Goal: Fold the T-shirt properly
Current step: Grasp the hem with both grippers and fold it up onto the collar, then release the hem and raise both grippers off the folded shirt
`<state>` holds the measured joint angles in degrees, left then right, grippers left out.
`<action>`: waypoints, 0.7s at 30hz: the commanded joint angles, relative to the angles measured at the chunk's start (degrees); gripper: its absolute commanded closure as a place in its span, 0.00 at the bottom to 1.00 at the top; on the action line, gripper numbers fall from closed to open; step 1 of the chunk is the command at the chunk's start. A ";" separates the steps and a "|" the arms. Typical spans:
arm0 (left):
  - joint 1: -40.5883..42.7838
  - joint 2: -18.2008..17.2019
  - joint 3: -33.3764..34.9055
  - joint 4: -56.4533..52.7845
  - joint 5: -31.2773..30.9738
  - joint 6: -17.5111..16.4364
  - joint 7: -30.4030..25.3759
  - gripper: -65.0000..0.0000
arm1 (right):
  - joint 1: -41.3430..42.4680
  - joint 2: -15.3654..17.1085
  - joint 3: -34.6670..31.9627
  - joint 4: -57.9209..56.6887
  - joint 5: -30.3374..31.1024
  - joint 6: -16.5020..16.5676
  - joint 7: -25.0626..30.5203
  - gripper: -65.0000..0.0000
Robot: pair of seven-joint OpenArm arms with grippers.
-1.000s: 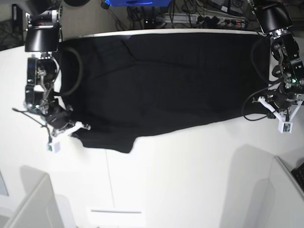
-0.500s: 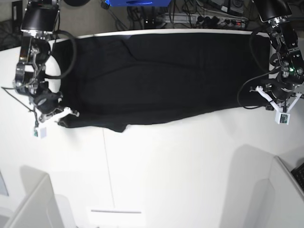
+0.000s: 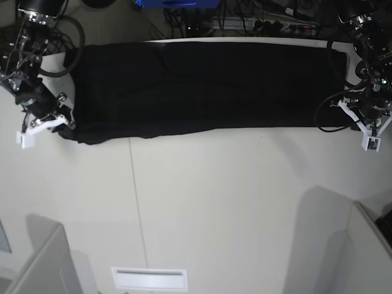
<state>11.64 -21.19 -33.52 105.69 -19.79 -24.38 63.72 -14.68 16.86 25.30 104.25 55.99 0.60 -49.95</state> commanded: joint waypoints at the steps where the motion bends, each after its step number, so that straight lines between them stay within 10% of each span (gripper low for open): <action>1: 0.10 -1.10 -0.46 0.90 0.14 -0.28 -0.65 1.00 | -0.14 1.03 0.85 2.00 0.76 0.32 1.38 1.00; 21: 7.04 -1.62 -0.64 3.19 0.23 -0.37 -0.65 1.00 | -13.50 -0.91 6.30 8.06 10.78 0.32 -0.46 1.00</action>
<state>18.96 -21.76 -33.61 107.85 -19.81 -24.91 63.68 -28.18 15.18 31.24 111.37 65.80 0.54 -51.37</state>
